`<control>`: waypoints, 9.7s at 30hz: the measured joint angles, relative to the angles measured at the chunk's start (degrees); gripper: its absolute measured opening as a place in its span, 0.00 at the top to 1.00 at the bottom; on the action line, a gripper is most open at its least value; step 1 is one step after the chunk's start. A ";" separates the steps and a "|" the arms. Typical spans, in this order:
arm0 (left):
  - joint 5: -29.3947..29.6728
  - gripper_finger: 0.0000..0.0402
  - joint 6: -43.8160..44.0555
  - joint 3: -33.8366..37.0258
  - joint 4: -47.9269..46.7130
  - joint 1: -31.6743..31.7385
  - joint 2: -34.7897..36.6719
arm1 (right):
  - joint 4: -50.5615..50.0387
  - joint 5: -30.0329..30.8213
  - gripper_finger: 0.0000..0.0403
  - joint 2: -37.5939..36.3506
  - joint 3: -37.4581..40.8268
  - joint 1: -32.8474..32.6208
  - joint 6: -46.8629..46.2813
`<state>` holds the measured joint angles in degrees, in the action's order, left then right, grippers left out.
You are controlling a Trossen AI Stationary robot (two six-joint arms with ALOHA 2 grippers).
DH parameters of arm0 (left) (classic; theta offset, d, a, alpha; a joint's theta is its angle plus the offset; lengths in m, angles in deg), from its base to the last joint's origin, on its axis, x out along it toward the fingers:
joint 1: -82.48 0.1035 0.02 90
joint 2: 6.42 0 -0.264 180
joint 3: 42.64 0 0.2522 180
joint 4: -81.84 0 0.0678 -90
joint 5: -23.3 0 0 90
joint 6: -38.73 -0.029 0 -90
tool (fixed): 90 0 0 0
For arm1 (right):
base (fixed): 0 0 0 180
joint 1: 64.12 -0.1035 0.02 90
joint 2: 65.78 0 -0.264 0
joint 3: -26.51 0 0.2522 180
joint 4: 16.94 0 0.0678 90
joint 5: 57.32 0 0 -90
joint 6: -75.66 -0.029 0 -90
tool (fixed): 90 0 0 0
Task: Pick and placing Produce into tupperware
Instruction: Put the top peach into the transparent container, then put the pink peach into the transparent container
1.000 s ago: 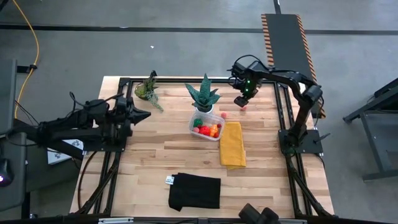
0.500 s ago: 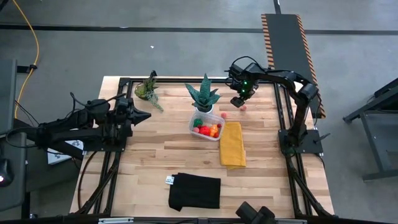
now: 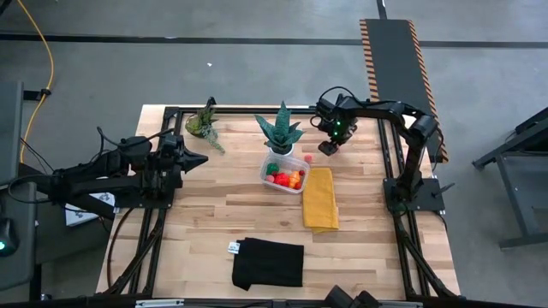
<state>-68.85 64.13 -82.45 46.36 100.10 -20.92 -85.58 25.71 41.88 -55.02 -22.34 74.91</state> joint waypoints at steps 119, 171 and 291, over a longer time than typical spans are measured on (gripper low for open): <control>0.68 1.00 0.38 -0.02 -1.18 0.00 0.00 | 17.81 -0.22 0.66 -29.55 -0.17 -35.37 -13.06; 0.66 1.00 0.48 -0.02 -5.49 0.00 0.02 | 21.37 12.55 0.56 -13.84 -0.10 -39.89 1.96; 7.82 1.00 9.54 -0.02 -12.13 -0.02 0.00 | 87.22 -13.15 0.38 -38.50 59.08 -2.91 4.74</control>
<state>-61.03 73.67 -82.47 34.24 100.08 -20.92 1.63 12.56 3.38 4.06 -25.25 79.65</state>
